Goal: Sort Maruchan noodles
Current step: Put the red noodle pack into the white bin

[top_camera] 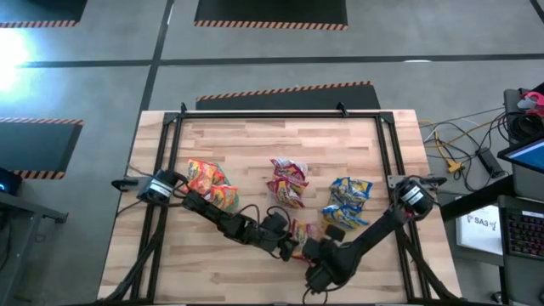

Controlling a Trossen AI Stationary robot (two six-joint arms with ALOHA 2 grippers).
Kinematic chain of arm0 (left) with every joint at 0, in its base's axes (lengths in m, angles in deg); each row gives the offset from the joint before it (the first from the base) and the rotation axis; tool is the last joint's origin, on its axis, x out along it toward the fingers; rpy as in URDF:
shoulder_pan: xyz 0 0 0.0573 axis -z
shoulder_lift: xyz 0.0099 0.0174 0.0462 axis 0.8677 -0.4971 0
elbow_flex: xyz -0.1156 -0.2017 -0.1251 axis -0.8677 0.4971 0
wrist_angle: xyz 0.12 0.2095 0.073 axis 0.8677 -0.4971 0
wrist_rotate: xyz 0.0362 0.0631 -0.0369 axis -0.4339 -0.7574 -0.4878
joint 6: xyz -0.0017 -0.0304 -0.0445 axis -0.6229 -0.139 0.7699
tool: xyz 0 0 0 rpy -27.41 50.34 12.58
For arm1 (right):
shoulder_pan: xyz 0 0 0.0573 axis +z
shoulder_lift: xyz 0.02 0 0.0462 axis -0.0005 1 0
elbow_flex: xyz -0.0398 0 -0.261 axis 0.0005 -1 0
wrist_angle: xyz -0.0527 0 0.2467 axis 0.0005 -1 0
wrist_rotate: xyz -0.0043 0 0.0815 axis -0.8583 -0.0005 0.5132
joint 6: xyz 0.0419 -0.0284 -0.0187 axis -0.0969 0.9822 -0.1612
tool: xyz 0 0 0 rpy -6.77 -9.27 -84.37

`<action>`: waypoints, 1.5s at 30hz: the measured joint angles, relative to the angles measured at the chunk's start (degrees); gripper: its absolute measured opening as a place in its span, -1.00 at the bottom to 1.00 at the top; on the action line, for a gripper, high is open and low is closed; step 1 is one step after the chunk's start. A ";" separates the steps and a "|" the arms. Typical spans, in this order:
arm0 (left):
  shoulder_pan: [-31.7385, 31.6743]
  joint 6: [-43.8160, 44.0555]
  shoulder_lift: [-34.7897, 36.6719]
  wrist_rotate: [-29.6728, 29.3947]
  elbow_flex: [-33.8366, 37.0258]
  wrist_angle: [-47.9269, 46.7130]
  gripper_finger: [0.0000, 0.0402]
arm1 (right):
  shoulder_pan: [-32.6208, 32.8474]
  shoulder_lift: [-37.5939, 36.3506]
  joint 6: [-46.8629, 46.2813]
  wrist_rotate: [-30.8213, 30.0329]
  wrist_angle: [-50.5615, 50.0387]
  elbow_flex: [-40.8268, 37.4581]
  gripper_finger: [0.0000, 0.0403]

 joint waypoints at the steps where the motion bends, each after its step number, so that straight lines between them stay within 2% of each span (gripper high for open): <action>1: 0.00 0.01 0.00 0.36 0.00 -0.99 -0.05 | -0.05 0.00 0.51 -0.05 0.55 0.00 -0.56; 5: 0.23 0.04 0.46 4.94 -0.32 -7.04 -0.06 | -0.35 0.02 1.05 -0.13 1.34 0.00 -0.58; 9: 0.81 1.04 0.55 5.03 -0.40 -10.70 -0.06 | -0.43 0.04 1.39 -0.34 1.65 0.00 -0.60; 18: 0.76 1.19 0.10 6.27 0.02 -3.12 -0.06 | -0.72 0.04 4.24 -0.20 4.82 0.00 -0.59; 30: 0.81 0.19 -0.04 5.09 0.04 -1.69 -0.07 | -1.03 0.07 7.28 -0.74 8.11 -0.02 -0.61; 35: 0.80 -0.98 -0.07 4.83 0.05 -2.00 -0.27 | -1.02 0.07 7.31 -0.78 8.11 -0.02 -0.61; 45: 0.76 -4.07 -0.04 7.33 0.00 -1.69 -0.93 | -0.70 -1.20 7.38 0.42 7.72 -0.09 -0.47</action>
